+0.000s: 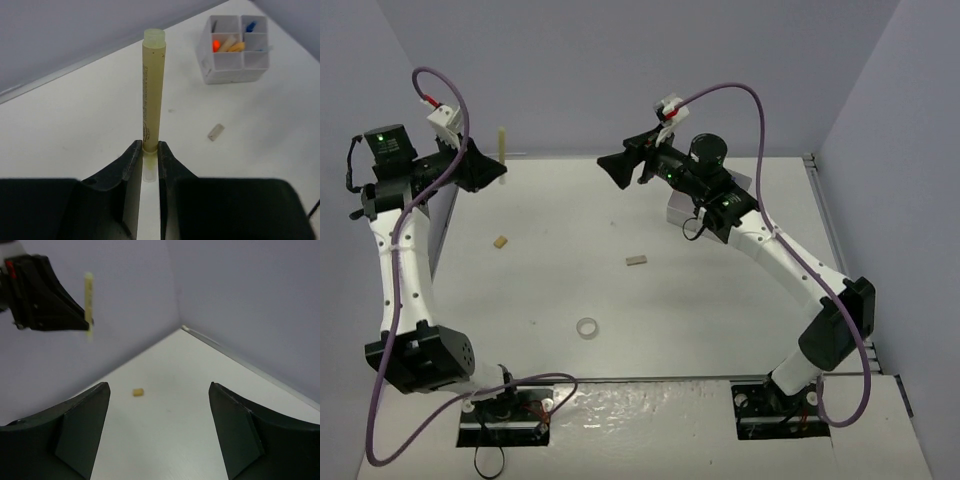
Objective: Sort the stationery into containers
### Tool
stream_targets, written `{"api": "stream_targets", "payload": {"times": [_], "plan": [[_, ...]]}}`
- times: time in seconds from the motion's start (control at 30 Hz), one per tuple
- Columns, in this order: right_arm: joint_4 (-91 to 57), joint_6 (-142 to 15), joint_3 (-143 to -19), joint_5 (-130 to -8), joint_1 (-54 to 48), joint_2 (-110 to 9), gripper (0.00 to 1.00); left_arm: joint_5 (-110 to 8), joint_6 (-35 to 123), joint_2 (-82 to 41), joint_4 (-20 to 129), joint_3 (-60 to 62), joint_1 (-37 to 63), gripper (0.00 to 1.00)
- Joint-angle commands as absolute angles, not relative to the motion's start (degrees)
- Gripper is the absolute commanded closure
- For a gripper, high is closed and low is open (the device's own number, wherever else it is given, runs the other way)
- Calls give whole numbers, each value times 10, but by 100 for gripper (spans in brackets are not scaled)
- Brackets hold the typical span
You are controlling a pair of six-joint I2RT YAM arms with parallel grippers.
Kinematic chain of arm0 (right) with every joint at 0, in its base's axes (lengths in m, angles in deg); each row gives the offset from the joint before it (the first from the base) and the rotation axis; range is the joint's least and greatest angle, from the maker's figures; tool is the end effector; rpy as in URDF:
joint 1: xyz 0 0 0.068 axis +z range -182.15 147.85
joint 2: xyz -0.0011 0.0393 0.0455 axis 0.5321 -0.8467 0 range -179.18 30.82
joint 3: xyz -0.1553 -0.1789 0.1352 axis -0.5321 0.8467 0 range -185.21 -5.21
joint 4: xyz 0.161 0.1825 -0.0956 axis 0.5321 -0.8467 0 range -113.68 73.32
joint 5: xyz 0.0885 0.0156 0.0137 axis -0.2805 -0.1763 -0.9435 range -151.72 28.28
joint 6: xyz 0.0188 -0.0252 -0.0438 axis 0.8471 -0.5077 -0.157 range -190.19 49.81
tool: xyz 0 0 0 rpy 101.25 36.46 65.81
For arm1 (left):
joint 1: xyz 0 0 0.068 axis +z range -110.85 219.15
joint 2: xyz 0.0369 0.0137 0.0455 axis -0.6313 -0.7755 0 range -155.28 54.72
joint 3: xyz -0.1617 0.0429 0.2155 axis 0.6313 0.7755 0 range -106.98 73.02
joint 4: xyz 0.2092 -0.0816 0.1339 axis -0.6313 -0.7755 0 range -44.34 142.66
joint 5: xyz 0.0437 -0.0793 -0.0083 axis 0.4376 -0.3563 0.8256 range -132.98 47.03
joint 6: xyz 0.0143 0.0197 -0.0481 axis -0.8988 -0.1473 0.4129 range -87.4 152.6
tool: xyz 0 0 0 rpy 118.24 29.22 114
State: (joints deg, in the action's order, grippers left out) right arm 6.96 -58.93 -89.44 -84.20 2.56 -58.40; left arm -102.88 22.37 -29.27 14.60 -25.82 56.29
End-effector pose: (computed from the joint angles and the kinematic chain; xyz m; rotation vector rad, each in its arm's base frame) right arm 0.2939 0.2201 0.4501 -0.6070 1.1808 0.9301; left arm 0.2940 0.0585 0.4607 0.5436 1.7396 -0.6880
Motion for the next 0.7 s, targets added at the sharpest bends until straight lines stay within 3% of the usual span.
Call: {"api": "stream_targets", "payload": {"times": [0.0,0.17,0.67], "plan": [[212,-472,-994,-902,72,-664,24,-1142,398,-215,365,-183,545,100],[192,-487,-1107,-887,120,-752,24,-1146,410,-191,352,-178,511,100],[232,-452,-1155,-871,135,-824,29,-1124,368,-190,308,-158,473,100]]}}
